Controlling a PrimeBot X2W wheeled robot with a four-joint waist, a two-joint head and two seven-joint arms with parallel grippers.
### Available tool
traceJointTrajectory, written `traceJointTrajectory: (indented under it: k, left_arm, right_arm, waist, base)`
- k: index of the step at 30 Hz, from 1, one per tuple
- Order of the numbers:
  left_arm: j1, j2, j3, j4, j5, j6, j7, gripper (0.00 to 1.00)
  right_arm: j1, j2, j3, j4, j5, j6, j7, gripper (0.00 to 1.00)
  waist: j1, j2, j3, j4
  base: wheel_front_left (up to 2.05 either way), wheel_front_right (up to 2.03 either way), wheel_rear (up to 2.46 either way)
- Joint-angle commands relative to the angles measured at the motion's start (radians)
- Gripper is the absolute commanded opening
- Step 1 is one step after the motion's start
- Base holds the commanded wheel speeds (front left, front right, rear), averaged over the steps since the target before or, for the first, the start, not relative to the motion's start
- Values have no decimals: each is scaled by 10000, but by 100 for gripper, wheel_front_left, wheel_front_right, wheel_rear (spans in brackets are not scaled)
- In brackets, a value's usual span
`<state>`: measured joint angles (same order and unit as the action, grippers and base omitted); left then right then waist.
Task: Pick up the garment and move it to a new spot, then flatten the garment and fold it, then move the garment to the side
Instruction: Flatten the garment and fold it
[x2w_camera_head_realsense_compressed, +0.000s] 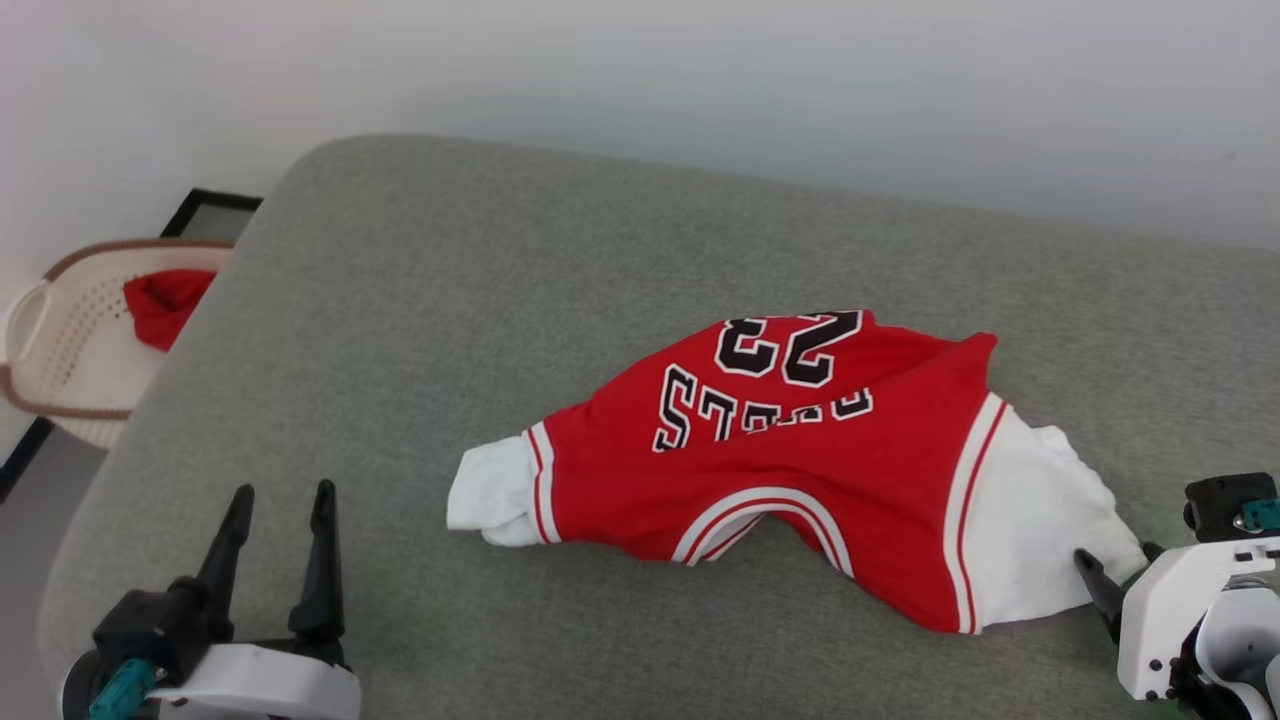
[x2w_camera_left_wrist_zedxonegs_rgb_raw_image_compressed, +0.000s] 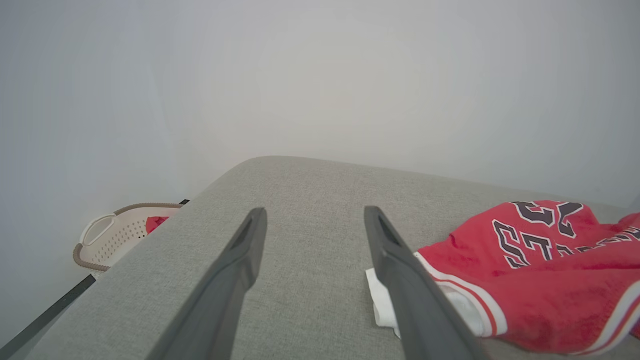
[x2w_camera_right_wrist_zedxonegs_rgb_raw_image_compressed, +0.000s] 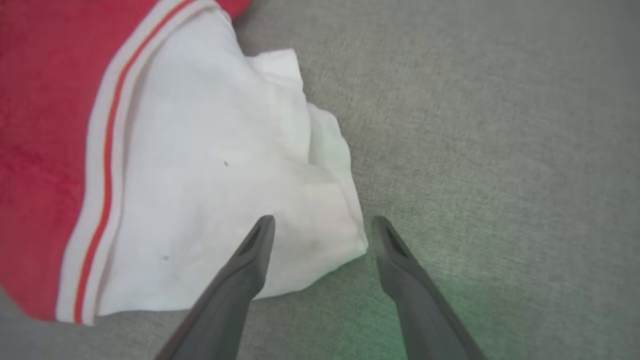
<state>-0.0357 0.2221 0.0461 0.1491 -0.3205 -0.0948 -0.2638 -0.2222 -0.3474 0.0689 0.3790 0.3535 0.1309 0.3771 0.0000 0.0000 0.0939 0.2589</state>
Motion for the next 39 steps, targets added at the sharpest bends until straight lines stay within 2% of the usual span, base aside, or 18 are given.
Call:
traceJointTrajectory:
  k: [1,5,6,7,13,20,31,36,37,38,39]
  left_arm:
    - [-123,-81,81,31,121,-98,5,100]
    - [-227,-311,289,36,271,-225,5,100]
    - [-234,-368,327,47,299,-259,5,100]
    - [-237,-417,360,57,341,-275,5,100]
    - [-205,-563,554,101,538,-353,5,100]
    - [-46,-570,709,75,596,-364,5,100]
    - [148,-341,416,95,510,-366,5,100]
    - [177,-174,160,164,454,-367,6,100]
    - [162,-138,98,179,431,-367,4,100]
    - [156,-98,7,201,399,-366,4,100]
    - [152,-50,-89,239,369,-367,4,100]
  right_arm:
    - [-146,-13,-26,163,25,-3,185,100]
    - [-296,87,22,615,145,-3,722,100]
    - [-323,91,27,725,117,-3,811,40]
    - [-362,93,29,818,72,-3,899,0]
    - [-595,94,-41,1037,120,-4,1237,0]
    - [-634,-266,-406,486,168,-6,1584,0]
    - [361,-688,-1682,-393,-224,-6,2467,0]
    - [831,-571,-2325,-474,-546,-6,2579,0]
    - [846,-476,-2435,-451,-560,-6,2527,5]
    - [876,-400,-2480,-417,-609,-6,2464,22]
    - [902,-354,-2497,-377,-675,-6,2428,35]
  waist:
    - [0,0,202,208]
    - [0,0,256,252]
    - [0,0,266,253]
    - [0,0,272,256]
    - [0,0,218,149]
    - [0,0,-26,-180]
    - [0,0,-473,-544]
    - [0,0,-576,-608]
    - [0,0,-582,-622]
    - [0,0,-594,-634]
    - [0,0,-606,-646]
  base:
    - [0,0,0]
    - [0,0,0]
    - [0,0,0]
    - [0,0,0]
    - [0,0,0]
    - [0,0,0]
    - [0,0,0]
    - [0,0,0]
    - [0,0,0]
    - [0,0,0]
    - [0,0,0]
